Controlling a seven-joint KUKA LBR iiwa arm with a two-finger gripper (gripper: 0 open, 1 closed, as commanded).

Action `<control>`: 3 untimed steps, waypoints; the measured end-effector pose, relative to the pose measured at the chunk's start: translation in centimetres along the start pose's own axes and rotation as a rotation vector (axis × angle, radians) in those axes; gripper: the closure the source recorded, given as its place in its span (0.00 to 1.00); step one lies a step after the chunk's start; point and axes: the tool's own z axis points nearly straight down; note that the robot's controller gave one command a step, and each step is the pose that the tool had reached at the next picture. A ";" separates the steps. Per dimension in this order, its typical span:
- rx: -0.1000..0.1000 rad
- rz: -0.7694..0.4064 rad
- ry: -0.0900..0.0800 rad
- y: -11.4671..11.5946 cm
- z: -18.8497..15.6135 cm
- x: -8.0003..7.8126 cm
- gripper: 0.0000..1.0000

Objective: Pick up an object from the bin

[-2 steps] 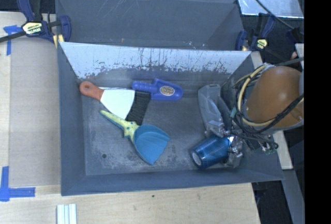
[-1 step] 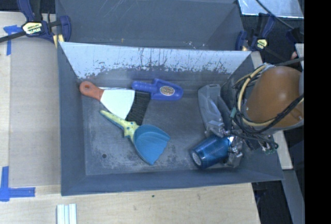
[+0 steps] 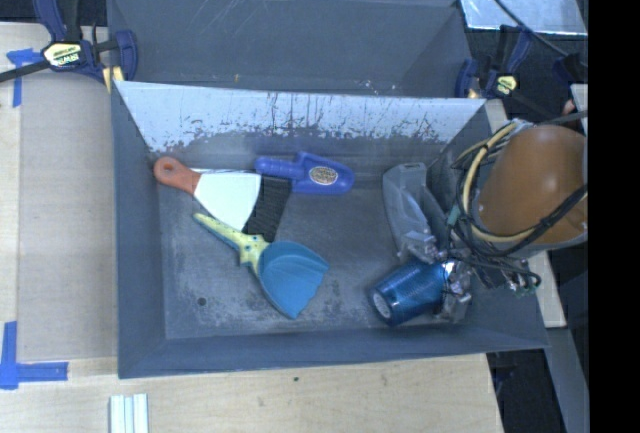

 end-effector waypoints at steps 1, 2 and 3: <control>0.002 0.000 -0.003 0.0 -1.1 -0.1 1.00; -0.003 0.001 0.003 0.1 -2.9 0.1 1.00; 0.001 0.002 -0.001 0.0 -5.8 0.0 1.00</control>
Offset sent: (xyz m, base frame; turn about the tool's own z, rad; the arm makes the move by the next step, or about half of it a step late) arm 0.0004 0.0000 0.0686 0.0001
